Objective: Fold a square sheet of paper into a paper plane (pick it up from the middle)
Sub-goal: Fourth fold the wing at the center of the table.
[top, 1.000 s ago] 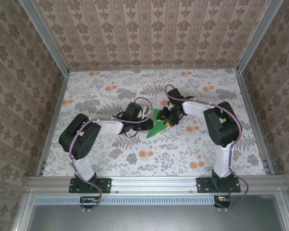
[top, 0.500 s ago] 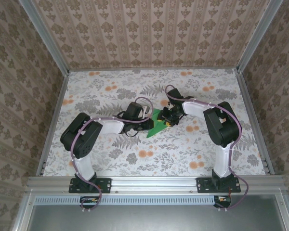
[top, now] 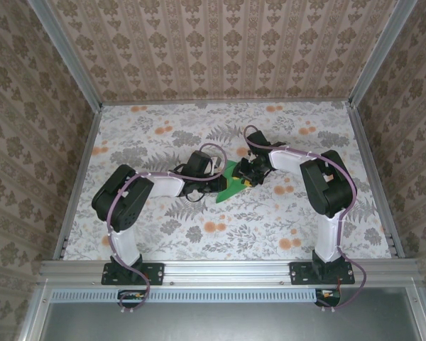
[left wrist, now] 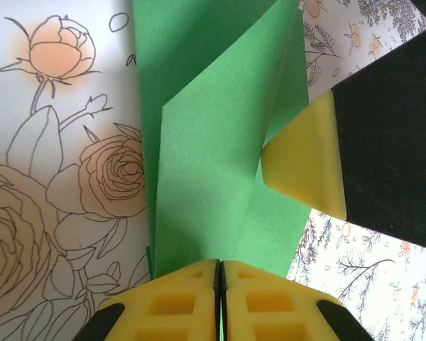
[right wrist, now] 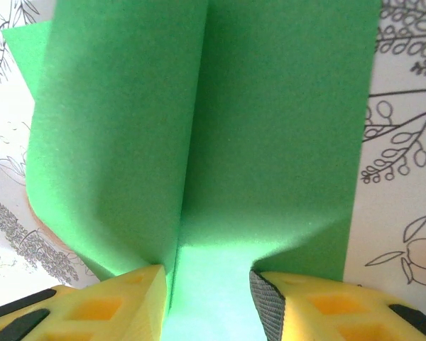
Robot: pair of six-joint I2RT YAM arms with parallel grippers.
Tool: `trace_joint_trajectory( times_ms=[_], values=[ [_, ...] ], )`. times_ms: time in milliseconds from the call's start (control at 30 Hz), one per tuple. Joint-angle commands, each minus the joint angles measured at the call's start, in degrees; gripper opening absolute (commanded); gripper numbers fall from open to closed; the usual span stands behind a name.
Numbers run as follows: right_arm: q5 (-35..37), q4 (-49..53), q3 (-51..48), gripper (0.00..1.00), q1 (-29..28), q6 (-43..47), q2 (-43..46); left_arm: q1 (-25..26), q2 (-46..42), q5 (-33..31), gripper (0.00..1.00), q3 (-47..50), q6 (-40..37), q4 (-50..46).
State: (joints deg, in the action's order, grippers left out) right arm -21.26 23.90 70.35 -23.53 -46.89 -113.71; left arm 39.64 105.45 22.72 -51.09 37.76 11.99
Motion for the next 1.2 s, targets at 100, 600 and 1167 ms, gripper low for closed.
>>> trace_joint_trajectory(
  times_ms=[100,600,1167],
  values=[
    [6.26,2.68,-5.84,0.45,-0.12,0.34,-4.47,-0.44,1.03,1.20,0.11,-1.64,-0.55,-0.74],
    [-4.05,-2.67,-1.44,0.51,-0.07,7.34,6.58,-0.45,0.72,2.84,0.10,-1.20,-0.84,0.36],
    [5.71,6.23,6.14,0.67,-1.08,12.95,-0.49,-0.51,0.20,2.86,0.10,-1.08,-0.93,0.65]
  ],
)
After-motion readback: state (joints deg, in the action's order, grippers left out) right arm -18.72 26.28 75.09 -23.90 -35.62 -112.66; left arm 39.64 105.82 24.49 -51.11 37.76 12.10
